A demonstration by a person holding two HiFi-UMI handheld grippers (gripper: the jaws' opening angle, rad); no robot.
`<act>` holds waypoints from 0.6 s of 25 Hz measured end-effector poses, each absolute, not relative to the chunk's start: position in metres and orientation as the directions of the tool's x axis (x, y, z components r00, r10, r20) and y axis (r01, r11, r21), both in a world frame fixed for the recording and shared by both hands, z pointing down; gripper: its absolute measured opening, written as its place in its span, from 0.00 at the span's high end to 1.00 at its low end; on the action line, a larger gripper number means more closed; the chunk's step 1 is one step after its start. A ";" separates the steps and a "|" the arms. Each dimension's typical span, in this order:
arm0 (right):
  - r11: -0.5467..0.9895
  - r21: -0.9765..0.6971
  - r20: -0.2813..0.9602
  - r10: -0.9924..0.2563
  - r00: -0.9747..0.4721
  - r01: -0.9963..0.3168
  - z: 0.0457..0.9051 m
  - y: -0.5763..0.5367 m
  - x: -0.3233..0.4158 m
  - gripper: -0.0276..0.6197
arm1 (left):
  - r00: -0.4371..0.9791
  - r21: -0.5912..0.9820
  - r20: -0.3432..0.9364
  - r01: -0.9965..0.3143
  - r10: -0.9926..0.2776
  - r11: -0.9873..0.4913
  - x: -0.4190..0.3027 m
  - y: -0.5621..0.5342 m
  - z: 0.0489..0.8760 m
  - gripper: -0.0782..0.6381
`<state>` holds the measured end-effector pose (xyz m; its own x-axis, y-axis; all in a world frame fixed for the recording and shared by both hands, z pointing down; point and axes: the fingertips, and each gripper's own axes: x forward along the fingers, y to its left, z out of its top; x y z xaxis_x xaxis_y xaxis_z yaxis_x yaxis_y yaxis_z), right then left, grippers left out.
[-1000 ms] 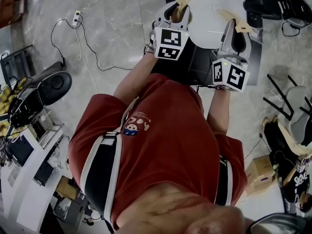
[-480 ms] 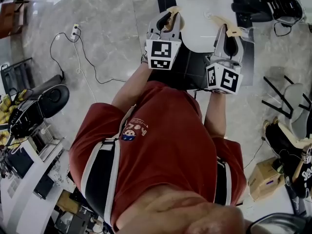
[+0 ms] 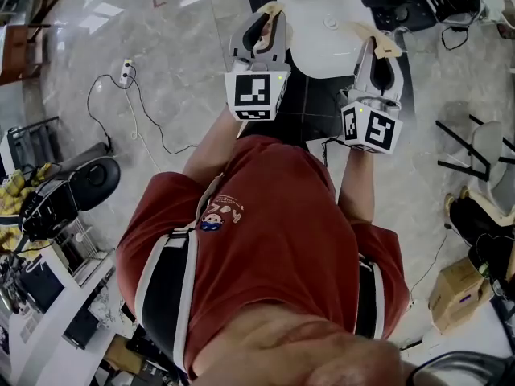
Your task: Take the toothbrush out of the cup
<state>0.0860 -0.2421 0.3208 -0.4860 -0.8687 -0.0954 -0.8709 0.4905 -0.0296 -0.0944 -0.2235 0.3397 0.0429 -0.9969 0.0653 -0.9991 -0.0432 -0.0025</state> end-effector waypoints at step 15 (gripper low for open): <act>0.354 0.022 -0.177 -0.919 -0.353 -0.935 0.296 -0.184 0.165 0.90 | 0.122 -0.056 -0.172 -0.992 -0.977 -0.114 -0.044 -0.167 0.284 0.82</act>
